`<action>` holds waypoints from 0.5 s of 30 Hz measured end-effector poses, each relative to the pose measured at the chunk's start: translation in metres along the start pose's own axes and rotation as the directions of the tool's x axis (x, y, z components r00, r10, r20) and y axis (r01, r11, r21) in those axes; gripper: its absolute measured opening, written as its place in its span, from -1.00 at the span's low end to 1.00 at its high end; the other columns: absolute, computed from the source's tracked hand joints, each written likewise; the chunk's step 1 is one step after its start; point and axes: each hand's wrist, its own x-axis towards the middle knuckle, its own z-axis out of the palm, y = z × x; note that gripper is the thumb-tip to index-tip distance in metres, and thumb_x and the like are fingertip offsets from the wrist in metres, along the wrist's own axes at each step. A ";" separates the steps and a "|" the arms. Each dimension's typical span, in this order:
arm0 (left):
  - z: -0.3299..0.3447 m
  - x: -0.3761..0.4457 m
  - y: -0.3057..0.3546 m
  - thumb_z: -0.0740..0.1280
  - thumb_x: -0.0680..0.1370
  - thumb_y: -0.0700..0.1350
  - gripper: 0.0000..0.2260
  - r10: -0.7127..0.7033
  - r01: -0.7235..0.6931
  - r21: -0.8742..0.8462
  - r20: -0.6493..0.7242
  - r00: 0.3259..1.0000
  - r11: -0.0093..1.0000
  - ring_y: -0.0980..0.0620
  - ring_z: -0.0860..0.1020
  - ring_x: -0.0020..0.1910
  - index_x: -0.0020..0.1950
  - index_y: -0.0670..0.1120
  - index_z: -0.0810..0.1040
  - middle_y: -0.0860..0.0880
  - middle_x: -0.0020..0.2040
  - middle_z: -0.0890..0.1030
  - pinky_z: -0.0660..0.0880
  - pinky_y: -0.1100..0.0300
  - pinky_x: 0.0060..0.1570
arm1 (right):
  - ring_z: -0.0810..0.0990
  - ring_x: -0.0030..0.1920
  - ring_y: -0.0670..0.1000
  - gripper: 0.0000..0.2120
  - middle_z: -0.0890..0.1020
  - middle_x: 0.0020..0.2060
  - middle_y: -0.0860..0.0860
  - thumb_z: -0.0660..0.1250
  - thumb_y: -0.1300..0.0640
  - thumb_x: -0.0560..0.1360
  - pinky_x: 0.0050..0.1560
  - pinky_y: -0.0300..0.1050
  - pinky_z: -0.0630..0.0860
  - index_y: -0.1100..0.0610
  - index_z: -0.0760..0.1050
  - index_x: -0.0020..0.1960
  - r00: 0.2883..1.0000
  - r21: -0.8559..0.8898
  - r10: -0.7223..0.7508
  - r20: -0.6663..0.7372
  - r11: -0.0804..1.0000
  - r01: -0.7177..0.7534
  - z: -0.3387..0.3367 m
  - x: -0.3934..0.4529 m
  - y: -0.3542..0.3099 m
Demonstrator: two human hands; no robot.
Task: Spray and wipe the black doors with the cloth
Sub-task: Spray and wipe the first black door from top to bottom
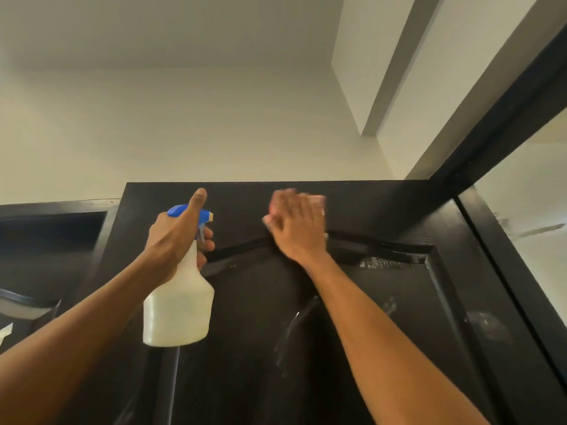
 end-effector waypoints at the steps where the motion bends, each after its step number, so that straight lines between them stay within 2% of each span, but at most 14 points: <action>1: 0.005 0.003 0.001 0.17 0.51 0.42 -0.38 -0.003 0.003 0.001 -0.002 1.000 1.000 -0.14 0.62 -0.32 0.02 -0.14 0.58 -0.21 -0.16 0.65 0.55 0.12 -0.39 | -0.11 0.65 0.09 -0.32 -0.06 0.66 -0.02 -0.04 -0.34 0.66 0.59 0.22 -0.25 -0.10 -0.14 0.67 0.967 -0.027 -0.239 0.088 0.970 0.242 0.000 0.000 -0.011; 2: 0.010 0.006 0.002 0.17 0.49 0.44 -0.37 -0.005 0.005 0.005 -0.005 1.000 1.000 -0.16 0.62 -0.31 0.01 -0.13 0.59 -0.22 -0.16 0.66 0.55 0.09 -0.37 | -0.17 0.65 0.04 -0.31 -0.10 0.66 -0.05 -0.02 -0.35 0.66 0.59 0.16 -0.32 -0.13 -0.19 0.65 0.891 -0.029 -0.417 0.179 0.903 0.428 -0.004 -0.001 -0.015; 3: 0.013 0.010 0.003 0.17 0.48 0.46 -0.36 -0.007 0.007 0.007 -0.005 1.000 1.000 -0.18 0.63 -0.30 0.01 -0.13 0.59 -0.22 -0.15 0.66 0.56 0.08 -0.35 | -0.19 0.64 0.00 -0.30 -0.10 0.66 -0.07 0.01 -0.36 0.65 0.59 0.09 -0.35 -0.16 -0.21 0.64 0.818 -0.016 -0.527 0.233 0.838 0.545 -0.008 0.003 -0.011; 4: 0.016 0.012 0.005 0.17 0.48 0.46 -0.35 -0.006 0.006 0.005 -0.005 1.000 1.000 -0.19 0.63 -0.29 0.01 -0.13 0.59 -0.22 -0.15 0.66 0.56 0.07 -0.35 | -0.14 0.64 0.00 -0.29 -0.06 0.66 -0.06 0.02 -0.38 0.63 0.59 0.05 -0.33 -0.17 -0.17 0.65 0.795 -0.010 -0.562 0.230 0.815 0.579 -0.013 0.010 -0.002; 5: 0.018 0.014 0.005 0.17 0.48 0.46 -0.34 -0.002 0.002 0.000 0.000 1.000 1.000 -0.18 0.63 -0.30 0.02 -0.14 0.59 -0.22 -0.15 0.66 0.56 0.08 -0.36 | -0.03 0.63 0.03 -0.28 0.05 0.66 -0.02 0.01 -0.42 0.61 0.60 0.06 -0.24 -0.15 -0.07 0.66 0.835 -0.015 -0.518 0.185 0.848 0.530 -0.015 0.017 0.012; 6: 0.018 0.015 0.006 0.17 0.48 0.45 -0.35 0.005 -0.005 -0.005 0.006 1.000 1.000 -0.16 0.63 -0.30 0.03 -0.14 0.59 -0.21 -0.15 0.66 0.56 0.10 -0.38 | 0.12 0.60 0.10 -0.25 0.18 0.62 0.02 -0.05 -0.47 0.57 0.60 0.12 -0.11 -0.12 0.06 0.65 0.909 -0.027 -0.406 0.094 0.912 0.410 -0.017 0.025 0.029; 7: 0.016 0.014 0.006 0.17 0.49 0.44 -0.35 0.011 -0.011 -0.002 0.008 1.000 1.000 -0.13 0.63 -0.31 0.04 -0.14 0.58 -0.21 -0.15 0.65 0.55 0.12 -0.40 | 0.22 0.56 0.16 -0.21 0.27 0.58 0.06 -0.13 -0.52 0.54 0.57 0.19 0.00 -0.11 0.14 0.62 0.975 -0.042 -0.224 -0.008 0.974 0.223 -0.017 0.032 0.049; 8: 0.015 0.014 0.005 0.17 0.50 0.43 -0.37 0.020 -0.020 0.003 0.008 1.000 1.000 -0.11 0.63 -0.32 0.05 -0.14 0.58 -0.20 -0.15 0.65 0.54 0.14 -0.43 | 0.25 0.53 0.20 -0.21 0.29 0.56 0.10 -0.19 -0.52 0.53 0.55 0.25 0.04 -0.10 0.17 0.59 0.996 -0.060 -0.008 -0.087 0.998 0.003 -0.017 0.039 0.072; 10: 0.012 0.015 0.000 0.18 0.51 0.41 -0.40 0.043 -0.043 0.025 0.007 0.999 0.999 -0.07 0.62 -0.35 0.05 -0.13 0.57 -0.18 -0.16 0.65 0.53 0.17 -0.46 | 0.13 0.59 0.25 -0.23 0.17 0.61 0.17 -0.19 -0.47 0.56 0.56 0.30 -0.09 -0.06 0.08 0.62 0.928 -0.007 0.359 -0.104 0.932 -0.361 -0.020 0.044 0.107; 11: 0.008 0.015 -0.002 0.18 0.52 0.40 -0.41 0.047 -0.047 0.036 0.008 0.999 0.998 -0.06 0.61 -0.36 0.05 -0.13 0.57 -0.17 -0.16 0.64 0.52 0.18 -0.48 | 0.05 0.61 0.27 -0.22 0.10 0.63 0.19 -0.18 -0.45 0.58 0.57 0.30 -0.16 -0.02 0.02 0.65 0.882 0.037 0.466 -0.067 0.885 -0.465 -0.020 0.044 0.111; 13: 0.003 0.014 -0.005 0.19 0.52 0.38 -0.43 0.045 -0.045 0.026 0.013 0.999 0.999 -0.06 0.61 -0.36 0.05 -0.13 0.57 -0.18 -0.16 0.64 0.51 0.19 -0.51 | -0.04 0.62 0.29 -0.19 0.02 0.64 0.20 -0.20 -0.44 0.59 0.57 0.33 -0.22 0.03 -0.04 0.67 0.830 0.060 0.554 -0.064 0.833 -0.551 -0.019 0.049 0.099; 15: 0.001 0.014 -0.008 0.19 0.53 0.37 -0.43 0.038 -0.039 0.028 0.008 0.999 0.999 -0.07 0.62 -0.34 0.07 -0.13 0.56 -0.20 -0.14 0.64 0.51 0.19 -0.52 | -0.05 0.62 0.29 -0.20 0.01 0.65 0.19 -0.20 -0.43 0.59 0.53 0.35 -0.30 0.04 -0.04 0.67 0.850 0.068 0.522 -0.068 0.853 -0.518 -0.012 0.056 0.069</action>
